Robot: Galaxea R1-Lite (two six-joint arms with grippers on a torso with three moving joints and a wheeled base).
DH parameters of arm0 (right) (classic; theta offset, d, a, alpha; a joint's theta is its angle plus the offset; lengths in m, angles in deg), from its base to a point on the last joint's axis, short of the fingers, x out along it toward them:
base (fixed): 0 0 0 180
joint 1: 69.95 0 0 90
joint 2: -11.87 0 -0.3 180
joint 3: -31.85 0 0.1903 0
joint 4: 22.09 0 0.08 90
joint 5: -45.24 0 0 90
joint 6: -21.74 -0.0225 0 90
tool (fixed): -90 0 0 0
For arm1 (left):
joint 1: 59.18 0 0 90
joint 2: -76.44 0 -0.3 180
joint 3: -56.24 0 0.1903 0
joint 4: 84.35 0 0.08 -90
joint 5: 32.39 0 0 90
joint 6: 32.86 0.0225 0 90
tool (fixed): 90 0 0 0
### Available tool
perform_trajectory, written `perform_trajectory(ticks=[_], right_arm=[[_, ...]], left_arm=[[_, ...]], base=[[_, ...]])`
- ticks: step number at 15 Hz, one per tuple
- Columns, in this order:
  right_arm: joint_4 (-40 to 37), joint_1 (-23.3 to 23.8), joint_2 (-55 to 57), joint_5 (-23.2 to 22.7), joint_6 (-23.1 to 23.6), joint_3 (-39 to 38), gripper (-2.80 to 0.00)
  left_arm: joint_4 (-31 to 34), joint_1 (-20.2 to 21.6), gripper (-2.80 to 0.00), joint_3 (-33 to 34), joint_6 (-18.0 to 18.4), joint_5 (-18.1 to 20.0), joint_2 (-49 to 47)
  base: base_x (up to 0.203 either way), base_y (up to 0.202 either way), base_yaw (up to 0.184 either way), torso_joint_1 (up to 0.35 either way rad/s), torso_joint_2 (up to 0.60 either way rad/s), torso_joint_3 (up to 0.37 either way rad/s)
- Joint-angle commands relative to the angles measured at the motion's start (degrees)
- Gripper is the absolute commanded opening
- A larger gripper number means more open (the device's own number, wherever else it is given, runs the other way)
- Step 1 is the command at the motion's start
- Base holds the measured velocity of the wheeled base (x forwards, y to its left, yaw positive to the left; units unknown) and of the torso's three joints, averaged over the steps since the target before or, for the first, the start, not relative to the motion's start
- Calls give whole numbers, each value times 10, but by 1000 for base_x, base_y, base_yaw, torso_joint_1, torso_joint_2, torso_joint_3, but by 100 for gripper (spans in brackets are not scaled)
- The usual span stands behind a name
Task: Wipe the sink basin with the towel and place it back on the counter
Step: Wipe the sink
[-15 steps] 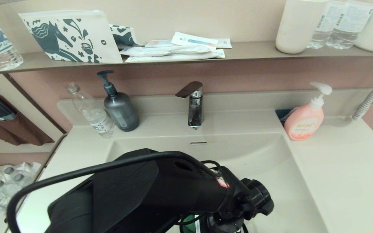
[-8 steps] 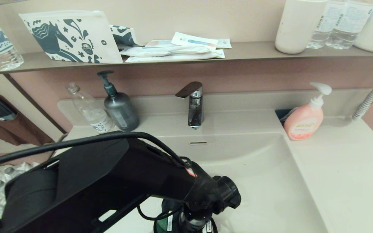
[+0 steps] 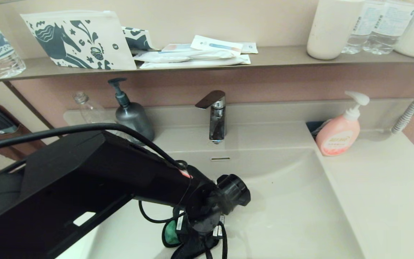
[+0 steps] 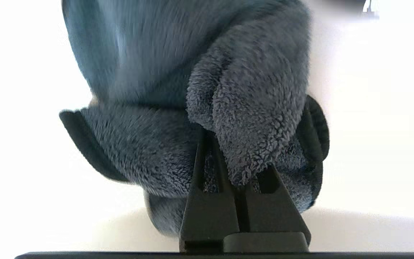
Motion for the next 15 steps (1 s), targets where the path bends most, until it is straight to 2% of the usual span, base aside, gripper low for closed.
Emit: perform_trajectory(ticks=[1, 6, 8, 10, 14, 15], right_arm=[[0, 0, 1, 0, 0, 0, -280], [0, 0, 1, 0, 0, -1, -280], [0, 0, 1, 0, 0, 0, -280], [0, 0, 1, 1, 0, 0, -280], [0, 0, 1, 0, 0, 0, -280], [0, 0, 1, 0, 0, 0, -280]], left_arm=[[-15, 1, -280, 11, 18, -13, 7], [-29, 11, -280, 43, 45, -26, 6], [-56, 16, -280, 60, 53, -31, 4], [-72, 27, -280, 70, 87, -40, 4], [-74, 41, -280, 88, 103, -47, 8], [-78, 50, -280, 98, 116, -47, 12]], base=[[0, 0, 0, 0, 0, 0], [0, 0, 0, 0, 0, 0], [0, 0, 0, 0, 0, 0], [0, 0, 0, 0, 0, 0], [0, 0, 0, 0, 0, 0], [0, 0, 0, 0, 0, 0]])
